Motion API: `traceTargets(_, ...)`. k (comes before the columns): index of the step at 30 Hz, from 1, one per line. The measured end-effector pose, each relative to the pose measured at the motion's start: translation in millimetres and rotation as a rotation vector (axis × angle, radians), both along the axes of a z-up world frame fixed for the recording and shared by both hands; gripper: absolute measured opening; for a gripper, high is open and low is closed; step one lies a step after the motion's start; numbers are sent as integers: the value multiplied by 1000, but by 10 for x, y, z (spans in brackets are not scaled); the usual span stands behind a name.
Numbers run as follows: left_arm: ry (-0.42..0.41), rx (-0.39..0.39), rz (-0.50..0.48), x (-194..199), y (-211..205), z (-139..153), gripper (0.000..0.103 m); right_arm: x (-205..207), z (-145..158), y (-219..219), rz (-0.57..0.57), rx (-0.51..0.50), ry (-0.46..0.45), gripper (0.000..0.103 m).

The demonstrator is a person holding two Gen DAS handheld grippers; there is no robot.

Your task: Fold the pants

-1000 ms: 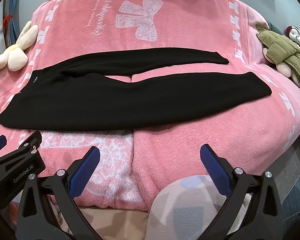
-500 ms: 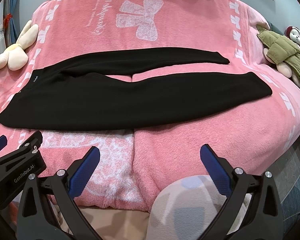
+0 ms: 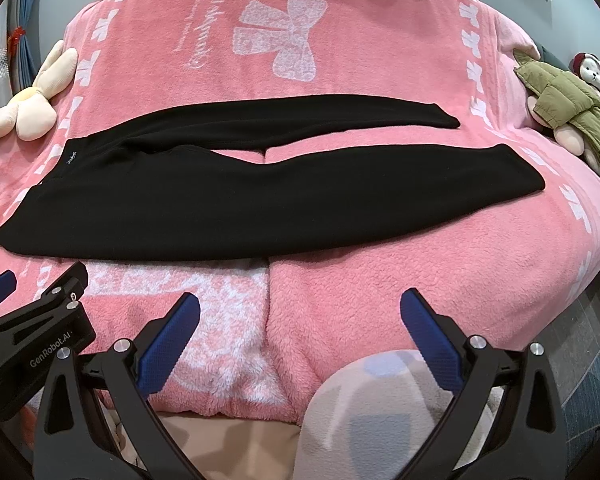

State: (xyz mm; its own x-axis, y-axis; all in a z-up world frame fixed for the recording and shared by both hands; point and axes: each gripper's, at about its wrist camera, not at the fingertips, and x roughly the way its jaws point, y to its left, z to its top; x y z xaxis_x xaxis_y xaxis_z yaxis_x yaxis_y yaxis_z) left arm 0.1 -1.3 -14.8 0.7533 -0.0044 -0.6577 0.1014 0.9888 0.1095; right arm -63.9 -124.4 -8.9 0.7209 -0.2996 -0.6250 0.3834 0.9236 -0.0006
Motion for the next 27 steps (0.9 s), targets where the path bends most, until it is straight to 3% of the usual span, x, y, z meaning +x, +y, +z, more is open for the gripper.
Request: traceTargets(27,19,-13,-5,32,50,17,93,18,-13,30,1,-1,3,98)
